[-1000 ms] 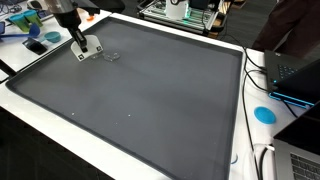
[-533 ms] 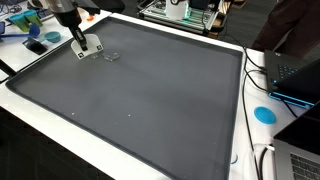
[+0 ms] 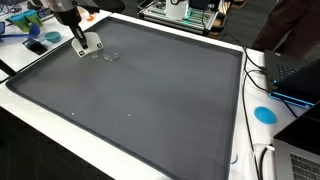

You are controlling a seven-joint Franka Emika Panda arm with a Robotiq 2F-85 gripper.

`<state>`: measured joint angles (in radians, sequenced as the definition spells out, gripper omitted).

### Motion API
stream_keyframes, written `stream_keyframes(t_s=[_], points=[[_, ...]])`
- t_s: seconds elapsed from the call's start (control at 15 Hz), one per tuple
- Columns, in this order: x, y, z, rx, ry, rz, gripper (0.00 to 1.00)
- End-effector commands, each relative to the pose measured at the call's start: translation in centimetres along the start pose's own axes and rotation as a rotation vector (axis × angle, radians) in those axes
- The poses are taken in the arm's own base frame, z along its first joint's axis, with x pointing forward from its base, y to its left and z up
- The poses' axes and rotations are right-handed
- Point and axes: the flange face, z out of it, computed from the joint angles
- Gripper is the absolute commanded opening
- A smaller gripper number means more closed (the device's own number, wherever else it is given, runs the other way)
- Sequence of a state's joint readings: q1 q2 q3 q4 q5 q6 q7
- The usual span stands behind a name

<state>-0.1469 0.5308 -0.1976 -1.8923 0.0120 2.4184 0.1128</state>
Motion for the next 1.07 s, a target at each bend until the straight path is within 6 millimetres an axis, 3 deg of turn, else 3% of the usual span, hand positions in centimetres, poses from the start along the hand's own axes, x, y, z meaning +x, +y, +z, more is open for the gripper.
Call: stream_keyframes(t_s=[0.0, 1.0], points=[[-2.9, 3.0, 6.1, -0.068, -0.138, -0.014, 0.01], [-4.0, 4.8, 6.2, -0.041, -0.219, -0.083, 0.01]])
